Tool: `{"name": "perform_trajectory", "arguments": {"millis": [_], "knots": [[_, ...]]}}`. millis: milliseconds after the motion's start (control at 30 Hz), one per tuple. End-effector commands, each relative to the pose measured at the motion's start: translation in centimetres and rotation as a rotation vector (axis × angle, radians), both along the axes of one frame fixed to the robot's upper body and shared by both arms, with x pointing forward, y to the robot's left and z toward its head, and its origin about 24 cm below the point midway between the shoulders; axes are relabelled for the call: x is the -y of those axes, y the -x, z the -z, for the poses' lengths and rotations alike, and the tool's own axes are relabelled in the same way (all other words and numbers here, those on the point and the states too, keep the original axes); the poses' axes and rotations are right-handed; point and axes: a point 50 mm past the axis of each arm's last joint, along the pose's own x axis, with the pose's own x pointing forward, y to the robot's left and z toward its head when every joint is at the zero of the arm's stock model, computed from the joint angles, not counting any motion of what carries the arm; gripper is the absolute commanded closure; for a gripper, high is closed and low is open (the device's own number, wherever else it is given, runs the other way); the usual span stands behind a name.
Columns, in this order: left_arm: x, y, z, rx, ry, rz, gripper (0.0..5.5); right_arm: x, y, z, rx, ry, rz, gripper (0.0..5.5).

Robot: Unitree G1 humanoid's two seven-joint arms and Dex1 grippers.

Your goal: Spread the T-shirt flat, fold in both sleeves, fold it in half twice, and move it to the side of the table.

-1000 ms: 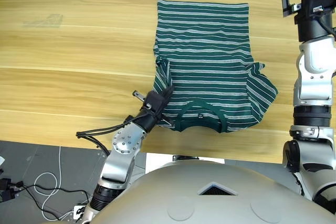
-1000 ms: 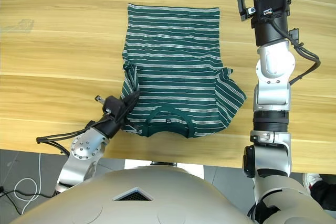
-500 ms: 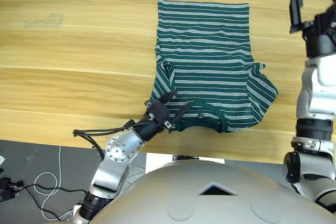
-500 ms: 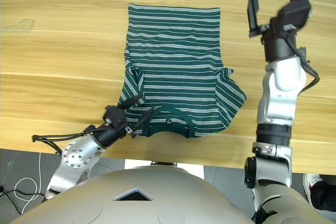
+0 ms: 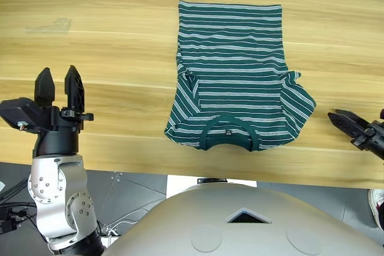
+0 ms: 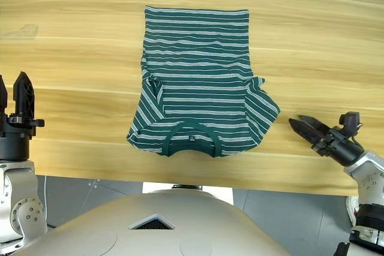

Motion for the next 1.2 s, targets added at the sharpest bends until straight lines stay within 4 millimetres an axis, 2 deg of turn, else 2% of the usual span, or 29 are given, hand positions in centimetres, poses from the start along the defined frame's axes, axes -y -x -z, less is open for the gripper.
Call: {"name": "perform_trajectory", "arguments": {"millis": [33,133,367,533,733,1200], "knots": [[0.6,-0.3,0.3,-0.015,-0.013,0.016,3.00,-1.1,-1.4,0.4,-0.012,0.105,-0.052,1.87],[1.0,-0.7,0.7,-0.029,-0.022,0.032,3.00,-2.4,-1.8,0.4,-0.006,0.114,-0.117,1.87],[1.0,-0.8,1.2,-0.048,-0.036,0.020,3.00,-3.3,-2.5,1.6,-0.033,0.153,-0.146,1.87],[1.1,-0.9,1.6,-0.056,-0.037,0.023,3.00,-2.6,-3.0,2.8,-0.054,0.201,-0.100,1.87],[1.5,-1.2,1.9,-0.069,-0.053,0.036,3.00,-2.6,-3.2,3.6,-0.057,0.242,-0.120,1.87],[1.5,-1.4,2.2,-0.072,-0.063,0.033,2.96,-2.5,-2.3,3.9,-0.072,0.262,-0.214,4.66]]}}
